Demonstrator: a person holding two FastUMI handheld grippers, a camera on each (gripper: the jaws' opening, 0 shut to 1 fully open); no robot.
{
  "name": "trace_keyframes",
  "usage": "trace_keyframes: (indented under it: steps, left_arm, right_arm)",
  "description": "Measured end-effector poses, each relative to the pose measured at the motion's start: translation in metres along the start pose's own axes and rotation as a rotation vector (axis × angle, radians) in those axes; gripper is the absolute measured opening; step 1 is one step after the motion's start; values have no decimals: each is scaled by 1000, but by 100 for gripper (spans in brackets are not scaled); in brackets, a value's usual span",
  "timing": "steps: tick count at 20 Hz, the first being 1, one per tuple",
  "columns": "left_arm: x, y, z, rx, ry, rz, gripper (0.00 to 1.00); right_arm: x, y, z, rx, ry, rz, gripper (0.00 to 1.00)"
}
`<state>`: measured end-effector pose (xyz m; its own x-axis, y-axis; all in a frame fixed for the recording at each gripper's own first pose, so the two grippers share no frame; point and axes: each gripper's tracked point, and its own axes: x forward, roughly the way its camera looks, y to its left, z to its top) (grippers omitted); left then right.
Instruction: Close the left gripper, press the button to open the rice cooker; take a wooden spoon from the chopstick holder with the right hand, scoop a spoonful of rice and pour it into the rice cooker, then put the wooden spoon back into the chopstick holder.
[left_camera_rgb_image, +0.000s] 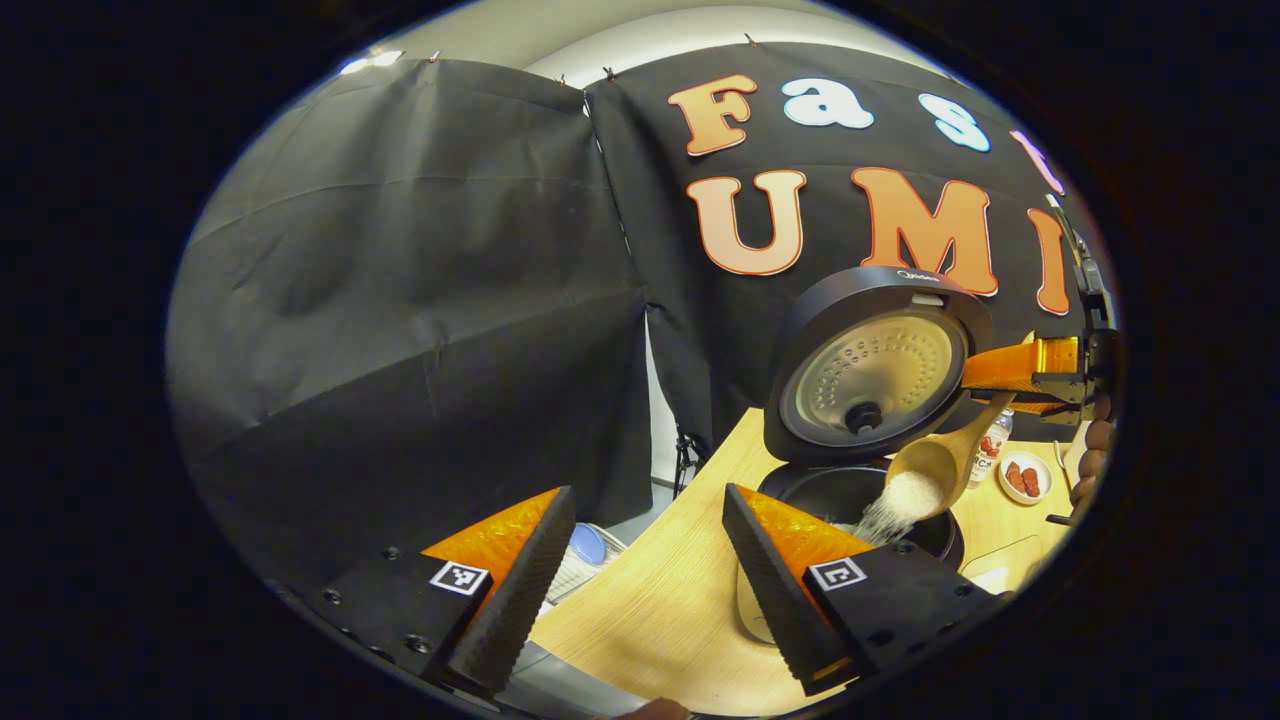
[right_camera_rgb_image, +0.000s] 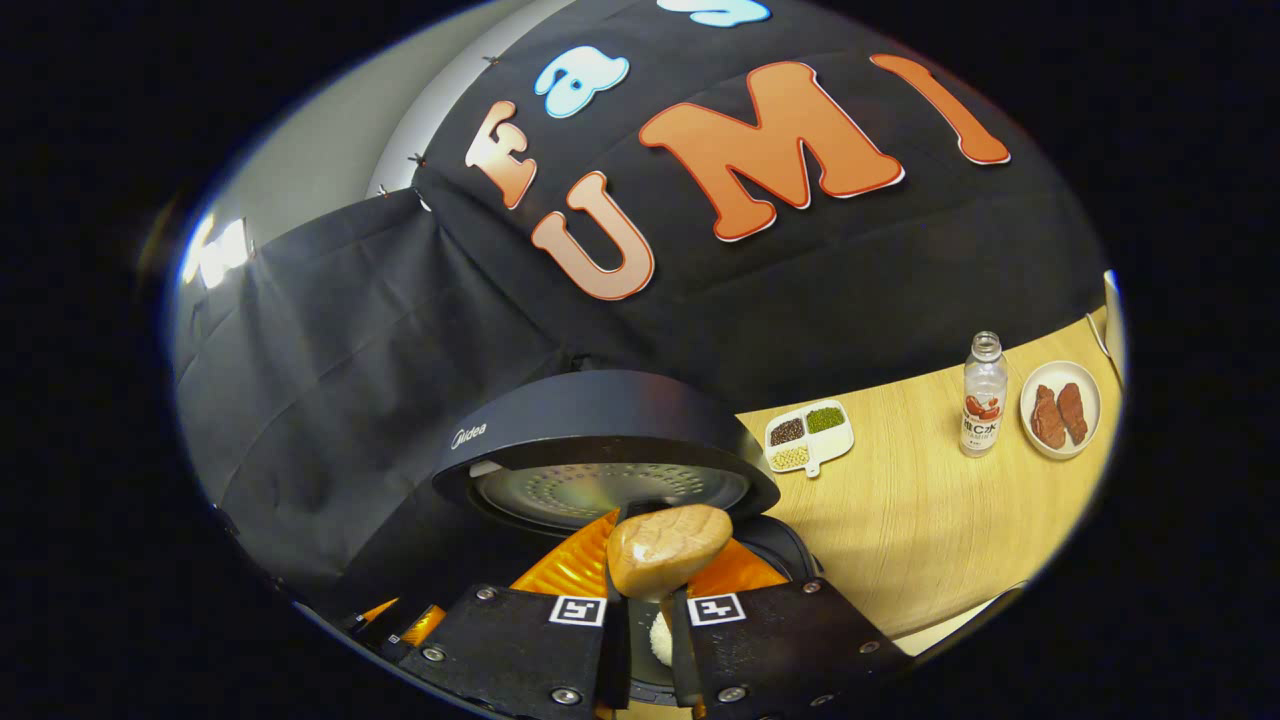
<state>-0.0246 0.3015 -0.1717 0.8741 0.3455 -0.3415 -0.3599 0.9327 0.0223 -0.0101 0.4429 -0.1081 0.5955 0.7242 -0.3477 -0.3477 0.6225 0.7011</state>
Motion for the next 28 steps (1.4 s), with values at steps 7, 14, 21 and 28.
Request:
trace_keyframes:
  steps: [7, 14, 21, 28]
  left_arm:
    - [-3, 3, -6, -1, 6, -1, 100]
    - [-4, 12, -15, -6, 19, 23, 100]
    - [-3, 16, -18, -13, 27, 34, 95]
    - [-5, 10, -18, -15, 30, 35, 100]
  right_arm:
    - [1, 18, -3, -114, -2, 6, 16]
    - [0, 36, -7, -305, -33, 45, 16]
    - [-7, 59, -2, -585, -91, 91, 16]
    - [-11, 74, 0, -678, -130, 167, 16]
